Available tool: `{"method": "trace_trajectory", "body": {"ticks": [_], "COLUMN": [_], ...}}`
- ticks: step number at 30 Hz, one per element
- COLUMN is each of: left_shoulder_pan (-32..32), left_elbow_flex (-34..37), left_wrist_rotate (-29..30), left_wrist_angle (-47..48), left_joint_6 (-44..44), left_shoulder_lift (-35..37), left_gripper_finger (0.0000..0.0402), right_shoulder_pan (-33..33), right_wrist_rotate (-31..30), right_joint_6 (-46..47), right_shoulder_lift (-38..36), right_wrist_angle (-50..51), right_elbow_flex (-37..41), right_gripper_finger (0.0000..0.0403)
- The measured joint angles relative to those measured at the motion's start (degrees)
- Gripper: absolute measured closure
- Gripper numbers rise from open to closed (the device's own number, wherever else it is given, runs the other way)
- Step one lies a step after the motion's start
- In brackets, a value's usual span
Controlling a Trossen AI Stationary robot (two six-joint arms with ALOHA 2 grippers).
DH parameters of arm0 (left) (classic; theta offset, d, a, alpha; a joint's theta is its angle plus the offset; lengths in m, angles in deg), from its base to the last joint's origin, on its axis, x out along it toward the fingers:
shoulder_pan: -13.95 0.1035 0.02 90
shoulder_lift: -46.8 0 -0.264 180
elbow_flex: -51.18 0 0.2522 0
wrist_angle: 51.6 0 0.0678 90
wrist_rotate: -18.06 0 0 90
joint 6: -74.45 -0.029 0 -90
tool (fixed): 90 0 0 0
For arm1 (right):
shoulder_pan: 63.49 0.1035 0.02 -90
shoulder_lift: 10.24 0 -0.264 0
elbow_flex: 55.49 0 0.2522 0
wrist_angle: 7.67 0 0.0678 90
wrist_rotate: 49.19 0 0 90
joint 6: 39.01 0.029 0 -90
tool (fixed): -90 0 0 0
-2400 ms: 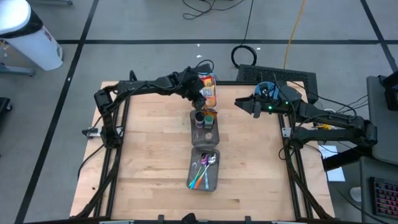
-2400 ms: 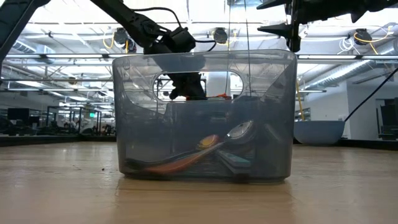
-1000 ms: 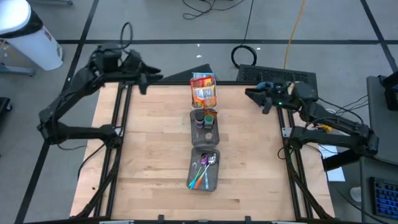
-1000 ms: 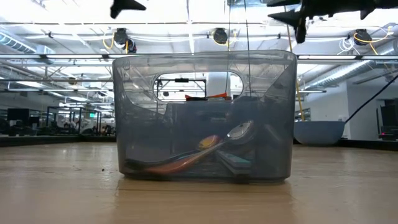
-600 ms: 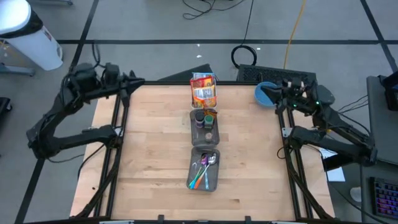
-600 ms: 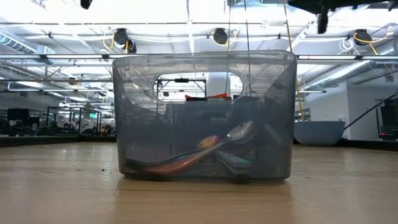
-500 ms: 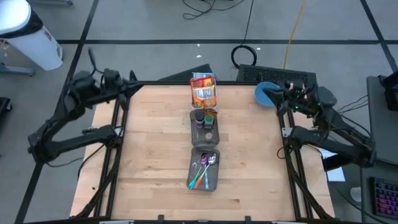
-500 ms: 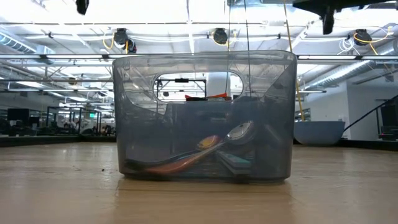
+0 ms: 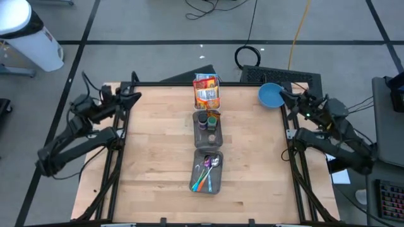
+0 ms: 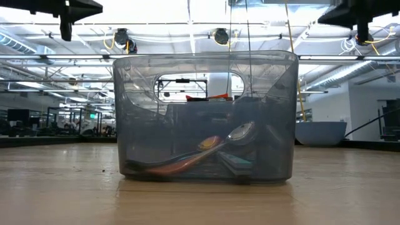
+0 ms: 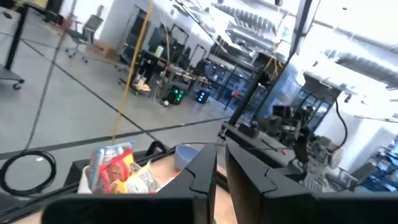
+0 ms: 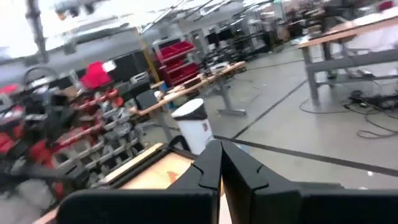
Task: Pick & Place Food Item
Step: Return to Home Position
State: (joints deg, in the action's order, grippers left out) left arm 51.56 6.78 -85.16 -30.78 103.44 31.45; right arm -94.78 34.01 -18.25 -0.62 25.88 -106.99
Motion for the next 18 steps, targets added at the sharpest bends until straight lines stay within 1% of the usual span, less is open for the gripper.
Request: {"method": "trace_trajectory", "body": {"ticks": [3,7,10,12,16,18], "left_shoulder_pan": [0.02,0.02,0.02,0.02,0.02,0.02], "left_elbow_flex": [1.79,4.77,7.18,8.6,11.77,13.22], "left_wrist_rotate": [1.48,2.37,2.44,2.74,2.83,3.02], "left_wrist_angle": [-0.14,-0.19,-1.9,-3.21,-6.58,-7.24], "left_joint_6": [-0.13,1.12,2.96,3.78,5.35,5.92], "left_shoulder_lift": [1.97,4.17,5.58,6.23,6.58,6.58], "left_gripper_finger": [0.036,0.036,0.036,0.036,0.036,0.036], "right_shoulder_pan": [0.0,0.24,1.87,3.57,8.4,11.33], "right_wrist_rotate": [-1.11,-0.93,-4.06,-6.43,-10.6,-13.68], "right_joint_6": [3.06,7.77,8.33,7.2,5.09,4.38], "right_shoulder_lift": [-2.49,-3.51,-2.51,-1.48,1.04,2.5], "right_wrist_angle": [-5.74,-18.53,-27.48,-28.22,-25.54,-23.4], "right_elbow_flex": [7.14,18.56,23.61,25.02,25.55,25.68], "right_gripper_finger": [0.0403,0.0403,0.0403,0.0403,0.0403,0.0403]}}
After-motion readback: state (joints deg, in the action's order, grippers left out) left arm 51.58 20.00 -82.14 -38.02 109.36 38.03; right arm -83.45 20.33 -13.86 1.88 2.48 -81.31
